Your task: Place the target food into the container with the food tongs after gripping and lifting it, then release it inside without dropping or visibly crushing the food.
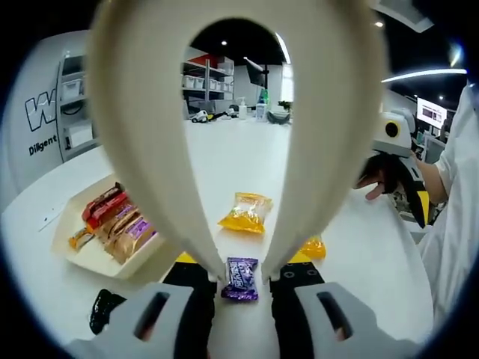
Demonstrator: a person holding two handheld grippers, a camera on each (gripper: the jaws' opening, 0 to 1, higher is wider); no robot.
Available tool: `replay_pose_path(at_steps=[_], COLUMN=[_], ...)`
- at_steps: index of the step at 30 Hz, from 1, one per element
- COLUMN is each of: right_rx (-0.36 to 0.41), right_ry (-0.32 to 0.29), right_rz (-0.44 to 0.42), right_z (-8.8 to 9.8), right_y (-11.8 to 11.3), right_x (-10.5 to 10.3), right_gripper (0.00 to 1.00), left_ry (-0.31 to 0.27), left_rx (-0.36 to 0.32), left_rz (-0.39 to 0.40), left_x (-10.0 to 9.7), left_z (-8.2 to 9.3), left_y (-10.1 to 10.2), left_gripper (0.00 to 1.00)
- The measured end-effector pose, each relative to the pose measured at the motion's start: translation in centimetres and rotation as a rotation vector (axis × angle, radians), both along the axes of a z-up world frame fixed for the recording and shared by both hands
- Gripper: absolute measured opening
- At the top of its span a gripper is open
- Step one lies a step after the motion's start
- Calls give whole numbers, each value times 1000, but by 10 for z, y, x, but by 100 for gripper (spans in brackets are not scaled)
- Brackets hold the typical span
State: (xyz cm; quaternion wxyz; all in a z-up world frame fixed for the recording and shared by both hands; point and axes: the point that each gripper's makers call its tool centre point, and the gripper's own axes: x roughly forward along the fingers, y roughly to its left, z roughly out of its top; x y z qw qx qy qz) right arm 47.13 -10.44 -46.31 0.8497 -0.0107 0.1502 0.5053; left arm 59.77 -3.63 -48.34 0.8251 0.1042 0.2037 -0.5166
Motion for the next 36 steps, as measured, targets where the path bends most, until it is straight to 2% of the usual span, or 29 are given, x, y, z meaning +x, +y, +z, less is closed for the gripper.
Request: replay_pose_path(at_steps=[10, 23, 36], right_rx=[1, 0, 0], right_ry=[-1, -1, -5], right_rz=[1, 3, 6], right_z=[1, 1, 2], right_y=[0, 0, 2], right_x=[0, 0, 0], right_gripper=[90, 89, 89], left_ry=[7, -17, -21], left_rx=[-1, 0, -4], left_rz=[6, 6, -13], left_x=[1, 1, -3], left_z=[-3, -4, 1], left_y=[0, 1, 4], left_gripper=[24, 21, 19])
